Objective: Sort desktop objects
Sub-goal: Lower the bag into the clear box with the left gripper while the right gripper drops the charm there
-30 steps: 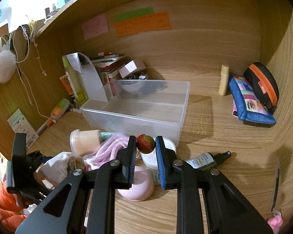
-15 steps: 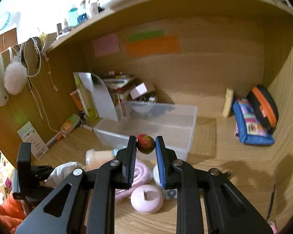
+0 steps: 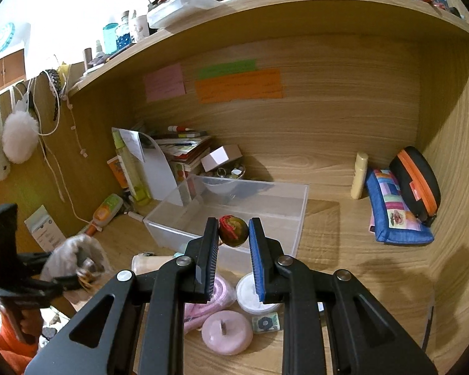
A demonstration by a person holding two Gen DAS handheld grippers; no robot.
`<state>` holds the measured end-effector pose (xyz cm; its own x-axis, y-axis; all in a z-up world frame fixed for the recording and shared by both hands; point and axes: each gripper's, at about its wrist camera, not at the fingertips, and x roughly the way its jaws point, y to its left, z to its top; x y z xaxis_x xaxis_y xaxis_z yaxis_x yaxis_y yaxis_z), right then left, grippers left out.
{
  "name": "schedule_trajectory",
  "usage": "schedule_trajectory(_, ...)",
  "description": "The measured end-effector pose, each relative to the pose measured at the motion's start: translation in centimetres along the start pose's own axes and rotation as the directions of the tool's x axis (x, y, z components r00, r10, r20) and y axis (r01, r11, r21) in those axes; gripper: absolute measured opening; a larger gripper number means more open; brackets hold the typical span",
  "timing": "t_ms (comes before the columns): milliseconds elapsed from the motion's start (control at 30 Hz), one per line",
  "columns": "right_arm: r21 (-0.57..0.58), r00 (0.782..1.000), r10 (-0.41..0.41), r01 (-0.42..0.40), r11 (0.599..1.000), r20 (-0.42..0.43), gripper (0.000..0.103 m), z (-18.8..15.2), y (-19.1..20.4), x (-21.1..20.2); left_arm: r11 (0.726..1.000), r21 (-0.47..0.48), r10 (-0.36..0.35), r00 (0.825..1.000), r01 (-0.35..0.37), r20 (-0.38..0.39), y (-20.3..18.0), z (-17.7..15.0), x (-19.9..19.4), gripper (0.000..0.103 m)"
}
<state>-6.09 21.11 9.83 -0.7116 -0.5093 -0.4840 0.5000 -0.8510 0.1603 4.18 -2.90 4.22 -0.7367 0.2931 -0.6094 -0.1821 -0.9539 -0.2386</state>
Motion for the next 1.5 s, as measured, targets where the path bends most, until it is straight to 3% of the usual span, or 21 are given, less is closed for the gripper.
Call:
schedule_trajectory(233, 0.003, 1.000, -0.004, 0.004, 1.000, 0.001, 0.018, 1.0, -0.5, 1.1, 0.999, 0.032, 0.007, 0.994, -0.010, 0.107, -1.3, 4.2, -1.0, 0.042)
schedule_trajectory(467, -0.012, 1.000, -0.022, 0.022, 1.000, 0.004, 0.018, 2.4, -0.8, 3.0, 0.993, 0.057, 0.099, 0.985, -0.107, 0.138, -1.3, 7.5, 2.3, 0.042)
schedule_trajectory(1033, -0.006, 0.992, -0.057, 0.057, 0.998, -0.111, 0.018, 2.3, -1.9, 11.2, 0.990, 0.007, 0.140, 0.990, -0.140, -0.025, 2.3, 10.1, 13.1, 0.042)
schedule_trajectory(1500, -0.001, 0.968, -0.055, 0.056, 0.998, -0.245, 0.018, 0.1, -3.5, 15.4, 0.980, 0.070, 0.197, 0.971, -0.188, -0.138, 2.0, 9.7, 17.7, 0.042)
